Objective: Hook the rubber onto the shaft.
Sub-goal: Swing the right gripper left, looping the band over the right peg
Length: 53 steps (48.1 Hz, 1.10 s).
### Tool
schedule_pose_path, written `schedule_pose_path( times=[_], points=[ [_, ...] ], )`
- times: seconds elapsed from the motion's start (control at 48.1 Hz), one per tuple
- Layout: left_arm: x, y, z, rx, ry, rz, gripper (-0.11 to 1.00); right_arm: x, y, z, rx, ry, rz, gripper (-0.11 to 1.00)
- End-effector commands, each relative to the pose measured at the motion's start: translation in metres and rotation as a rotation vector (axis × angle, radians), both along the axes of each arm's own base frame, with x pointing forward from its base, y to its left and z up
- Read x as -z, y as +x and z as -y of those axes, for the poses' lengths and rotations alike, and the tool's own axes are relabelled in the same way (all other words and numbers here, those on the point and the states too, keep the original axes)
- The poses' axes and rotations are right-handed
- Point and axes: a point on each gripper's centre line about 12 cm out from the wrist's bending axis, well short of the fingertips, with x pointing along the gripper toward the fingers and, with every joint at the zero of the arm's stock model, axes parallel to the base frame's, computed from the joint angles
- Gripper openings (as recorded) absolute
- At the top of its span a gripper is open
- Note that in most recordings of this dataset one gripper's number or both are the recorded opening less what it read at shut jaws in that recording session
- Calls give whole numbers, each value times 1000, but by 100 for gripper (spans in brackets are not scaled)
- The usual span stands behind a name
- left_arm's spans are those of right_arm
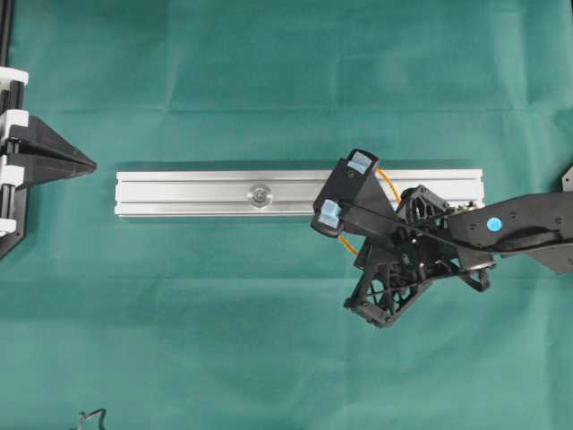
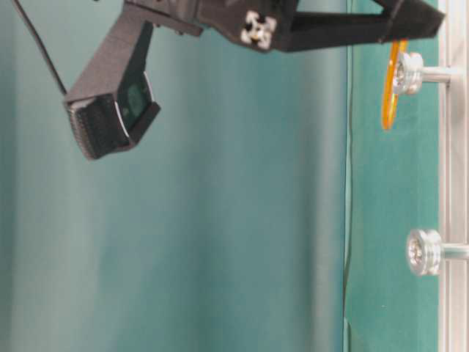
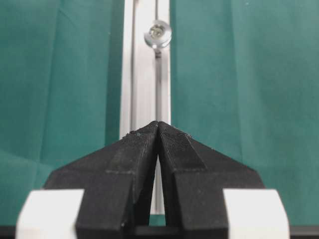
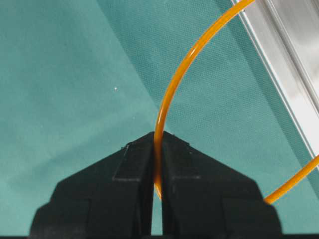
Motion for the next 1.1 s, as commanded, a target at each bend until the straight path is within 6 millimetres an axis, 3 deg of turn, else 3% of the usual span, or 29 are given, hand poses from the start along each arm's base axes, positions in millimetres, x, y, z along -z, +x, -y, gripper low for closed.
schedule_pose_path(
  times=[0.0,0.333,0.707,1.081],
  points=[
    [-9,3,0,2,4,23,0,-11,7,-2,3,13,46,5],
    [-10,2,0,2,4,28,0,-12,16,-1,12,15,55,5],
    [-10,2,0,2,4,29,0,-21,46,8,50,22,93,5],
    [-11,1,0,2,4,32,0,-26,66,16,221,91,113,5]
  ],
)
